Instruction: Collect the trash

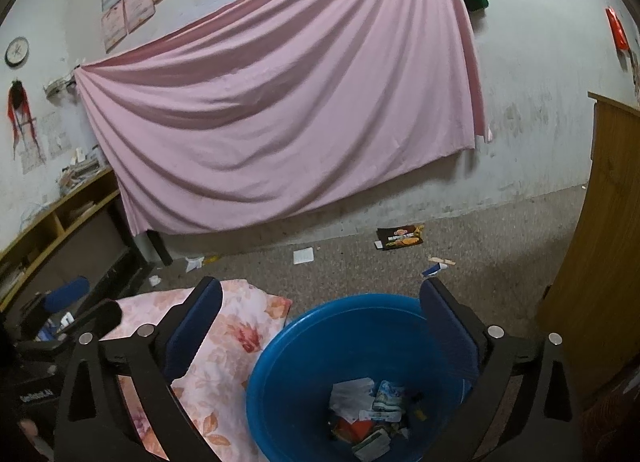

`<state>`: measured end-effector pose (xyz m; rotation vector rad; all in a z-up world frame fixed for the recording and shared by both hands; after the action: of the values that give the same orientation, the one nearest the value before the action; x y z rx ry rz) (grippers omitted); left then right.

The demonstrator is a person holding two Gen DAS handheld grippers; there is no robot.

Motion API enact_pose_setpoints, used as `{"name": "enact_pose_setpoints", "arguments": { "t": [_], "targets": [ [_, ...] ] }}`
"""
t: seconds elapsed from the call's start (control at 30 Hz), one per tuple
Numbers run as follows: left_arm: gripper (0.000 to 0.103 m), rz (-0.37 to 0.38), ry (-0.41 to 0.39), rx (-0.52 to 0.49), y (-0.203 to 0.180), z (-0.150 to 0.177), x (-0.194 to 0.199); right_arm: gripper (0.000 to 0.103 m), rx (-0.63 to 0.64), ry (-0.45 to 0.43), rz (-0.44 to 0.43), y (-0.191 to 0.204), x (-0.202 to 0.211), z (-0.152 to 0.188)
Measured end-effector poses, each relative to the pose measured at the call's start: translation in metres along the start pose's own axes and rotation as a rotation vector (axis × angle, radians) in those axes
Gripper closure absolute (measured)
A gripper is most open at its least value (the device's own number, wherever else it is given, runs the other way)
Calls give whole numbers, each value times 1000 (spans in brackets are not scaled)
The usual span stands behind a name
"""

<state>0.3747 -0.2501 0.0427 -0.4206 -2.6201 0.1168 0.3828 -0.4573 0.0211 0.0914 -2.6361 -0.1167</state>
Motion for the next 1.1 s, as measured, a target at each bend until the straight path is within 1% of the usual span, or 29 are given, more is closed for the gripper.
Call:
{"name": "enact_pose_setpoints", "arguments": {
  "t": [0.17, 0.3, 0.43, 0.53, 0.6, 0.67, 0.87, 1.1],
  "targets": [
    [4, -27, -10, 54, 17, -2, 16, 2, 32, 2, -4, 13, 4, 0],
    [4, -44, -38, 78, 29, -3, 38, 2, 69, -6, -6, 25, 13, 2],
    [4, -59, -71, 87, 36, 2, 62, 2, 102, -32, -5, 40, 29, 4],
    [4, -71, -94, 90, 44, 7, 80, 2, 114, -87, -1, 51, 47, 4],
    [4, -75, -110, 104, 49, 10, 94, 2, 110, -125, -14, 56, 62, 6],
    [3, -78, -125, 114, 54, 12, 108, 1, 101, -147, -16, 59, 72, 8],
    [2, -89, -170, 112, 61, 24, 153, 0, 93, -213, -16, 72, 108, 30],
    [2, -91, -190, 103, 64, 47, 193, 0, 119, -239, -26, 93, 142, 59]
  ]
}}
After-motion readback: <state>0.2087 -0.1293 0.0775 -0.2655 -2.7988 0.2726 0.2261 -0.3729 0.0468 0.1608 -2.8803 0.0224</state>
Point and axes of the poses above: each gripper's, at about its wrist camera, not at the fingertips, and x roughly against the way its jaws point, y to its left, z to its underside, the point moved 6 cm from there along -x, roughly the way its jaws point, and after that the axes turned 5 degrees about x, right-handed, at the moved point
